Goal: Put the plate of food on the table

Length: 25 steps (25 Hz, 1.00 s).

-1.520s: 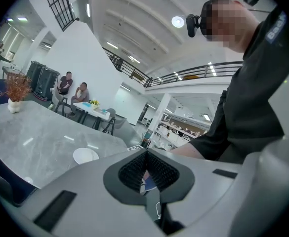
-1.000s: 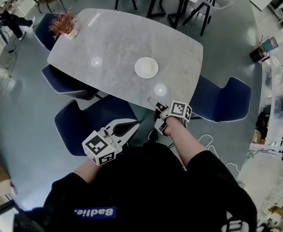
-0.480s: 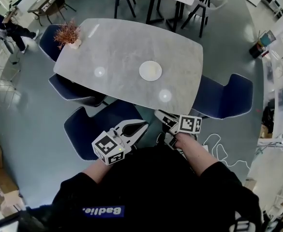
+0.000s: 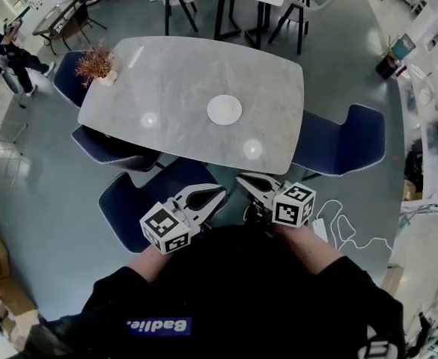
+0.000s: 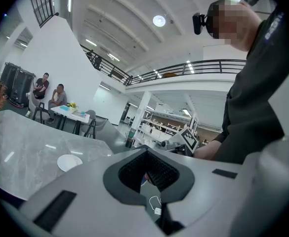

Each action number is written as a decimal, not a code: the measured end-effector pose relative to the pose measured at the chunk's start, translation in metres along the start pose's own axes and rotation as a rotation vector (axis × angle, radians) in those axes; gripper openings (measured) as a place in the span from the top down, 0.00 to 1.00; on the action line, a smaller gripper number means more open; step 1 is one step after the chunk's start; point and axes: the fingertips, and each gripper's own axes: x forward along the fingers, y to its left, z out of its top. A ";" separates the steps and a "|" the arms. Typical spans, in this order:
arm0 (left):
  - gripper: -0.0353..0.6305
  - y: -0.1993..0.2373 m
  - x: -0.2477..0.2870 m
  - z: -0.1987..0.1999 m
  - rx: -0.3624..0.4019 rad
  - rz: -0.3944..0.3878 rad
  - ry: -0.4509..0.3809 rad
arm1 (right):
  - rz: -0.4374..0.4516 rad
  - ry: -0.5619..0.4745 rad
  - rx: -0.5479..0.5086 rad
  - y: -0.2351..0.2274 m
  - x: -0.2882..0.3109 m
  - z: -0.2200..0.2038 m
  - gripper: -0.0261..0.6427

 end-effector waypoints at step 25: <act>0.94 -0.011 0.012 -0.004 -0.008 -0.030 -0.010 | -0.029 -0.039 -0.461 0.032 -0.020 0.004 0.94</act>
